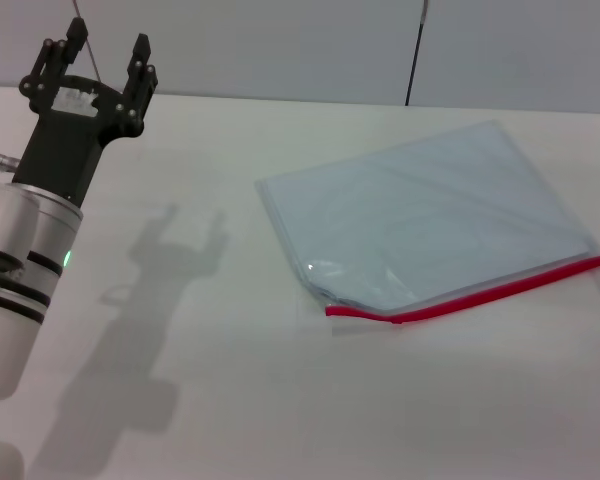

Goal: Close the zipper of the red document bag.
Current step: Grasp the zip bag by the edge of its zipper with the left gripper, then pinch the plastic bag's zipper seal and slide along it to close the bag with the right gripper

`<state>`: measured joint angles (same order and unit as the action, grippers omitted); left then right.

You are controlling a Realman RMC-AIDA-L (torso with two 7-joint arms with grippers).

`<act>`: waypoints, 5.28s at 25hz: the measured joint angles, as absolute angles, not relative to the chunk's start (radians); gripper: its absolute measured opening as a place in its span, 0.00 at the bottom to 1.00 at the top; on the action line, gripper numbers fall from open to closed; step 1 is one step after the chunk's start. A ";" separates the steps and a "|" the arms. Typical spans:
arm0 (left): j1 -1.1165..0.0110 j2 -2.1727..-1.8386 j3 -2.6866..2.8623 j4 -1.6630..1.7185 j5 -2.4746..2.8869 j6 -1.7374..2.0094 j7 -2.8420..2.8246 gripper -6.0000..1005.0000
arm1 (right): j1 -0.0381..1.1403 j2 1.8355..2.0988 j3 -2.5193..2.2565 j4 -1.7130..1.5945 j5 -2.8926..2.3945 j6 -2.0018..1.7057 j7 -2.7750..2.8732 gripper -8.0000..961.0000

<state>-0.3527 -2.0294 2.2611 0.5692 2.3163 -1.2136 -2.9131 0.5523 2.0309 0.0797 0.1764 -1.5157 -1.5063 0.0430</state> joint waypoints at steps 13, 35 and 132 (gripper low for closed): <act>-0.353 -2.029 2.270 0.569 2.317 -1.202 -2.915 0.65 | 0.552 2.031 0.080 0.176 -1.516 -1.506 0.043 0.91; -0.319 -1.929 2.286 1.218 2.332 -0.140 -2.320 0.65 | 0.544 2.029 0.080 0.176 -1.511 -1.506 0.043 0.91; -0.275 -2.031 2.272 1.070 2.818 -0.224 -2.248 0.06 | 0.654 2.036 -0.319 0.116 -1.921 -1.315 -0.440 0.90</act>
